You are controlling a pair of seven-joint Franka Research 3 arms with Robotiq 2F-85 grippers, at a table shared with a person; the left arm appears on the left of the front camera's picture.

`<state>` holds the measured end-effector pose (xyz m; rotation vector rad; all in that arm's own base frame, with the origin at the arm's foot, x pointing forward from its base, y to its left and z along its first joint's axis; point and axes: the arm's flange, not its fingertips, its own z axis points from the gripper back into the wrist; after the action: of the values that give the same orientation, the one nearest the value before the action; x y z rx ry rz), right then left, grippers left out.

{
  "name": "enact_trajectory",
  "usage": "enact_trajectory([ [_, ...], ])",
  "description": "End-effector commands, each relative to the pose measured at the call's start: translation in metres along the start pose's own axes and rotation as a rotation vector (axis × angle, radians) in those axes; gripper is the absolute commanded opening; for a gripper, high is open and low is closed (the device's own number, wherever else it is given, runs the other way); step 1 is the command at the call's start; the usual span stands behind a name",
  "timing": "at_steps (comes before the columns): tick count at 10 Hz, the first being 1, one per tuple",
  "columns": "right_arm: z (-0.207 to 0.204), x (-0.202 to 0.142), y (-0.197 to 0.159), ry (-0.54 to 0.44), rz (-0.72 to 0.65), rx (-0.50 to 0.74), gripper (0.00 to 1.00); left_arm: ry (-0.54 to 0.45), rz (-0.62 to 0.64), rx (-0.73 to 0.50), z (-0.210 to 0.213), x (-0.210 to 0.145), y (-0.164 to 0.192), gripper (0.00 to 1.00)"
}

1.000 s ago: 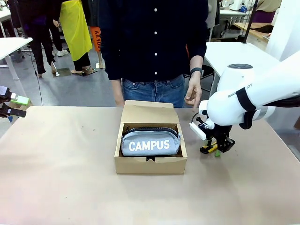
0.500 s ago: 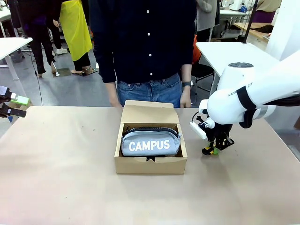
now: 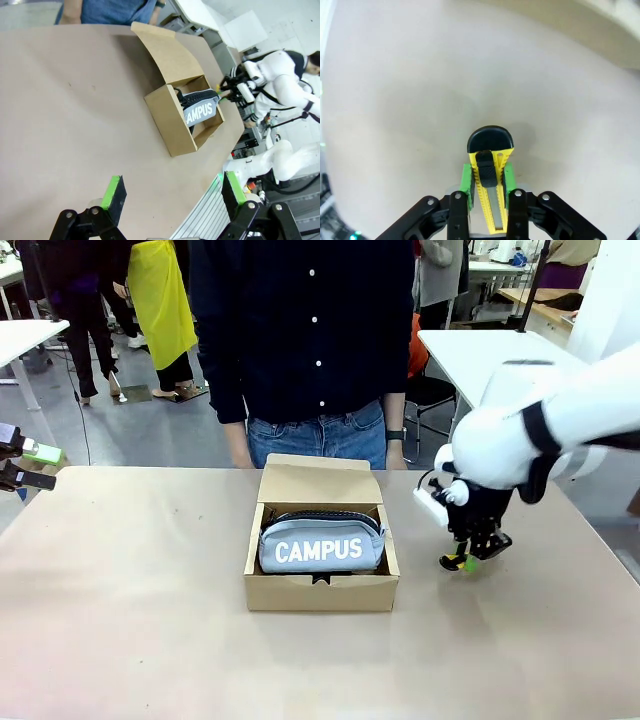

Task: Pack the items into the box.
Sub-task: Pick up the item indicated by the person and place it inside the Mailer Box.

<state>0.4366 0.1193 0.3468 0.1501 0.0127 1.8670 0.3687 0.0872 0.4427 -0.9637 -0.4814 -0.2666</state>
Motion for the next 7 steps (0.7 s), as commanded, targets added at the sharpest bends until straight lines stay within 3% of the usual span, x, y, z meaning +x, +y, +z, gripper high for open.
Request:
enact_trajectory([
  [1, 0.073, 0.009, 0.047, -0.098, -0.173, 0.051, 0.0, 0.009, -0.006, -0.002, 0.002, -0.003, 0.0, 1.0],
  [3, 0.101, 0.03, 0.087, -0.152, -0.323, 0.096, 0.0, 0.009, -0.006, -0.002, 0.002, -0.003, 0.0, 1.0],
  [5, 0.099, 0.016, 0.106, -0.194, -0.441, 0.039, 0.0, 0.009, -0.006, -0.002, 0.002, -0.003, 0.0, 1.0],
  [6, 0.111, 0.026, 0.097, -0.143, -0.302, 0.113, 0.0, 0.009, -0.006, -0.002, 0.002, -0.003, 0.0, 1.0],
  [7, 0.111, 0.026, 0.097, -0.143, -0.302, 0.113, 0.0, 0.009, -0.006, -0.002, 0.002, -0.003, 0.0, 1.0],
])
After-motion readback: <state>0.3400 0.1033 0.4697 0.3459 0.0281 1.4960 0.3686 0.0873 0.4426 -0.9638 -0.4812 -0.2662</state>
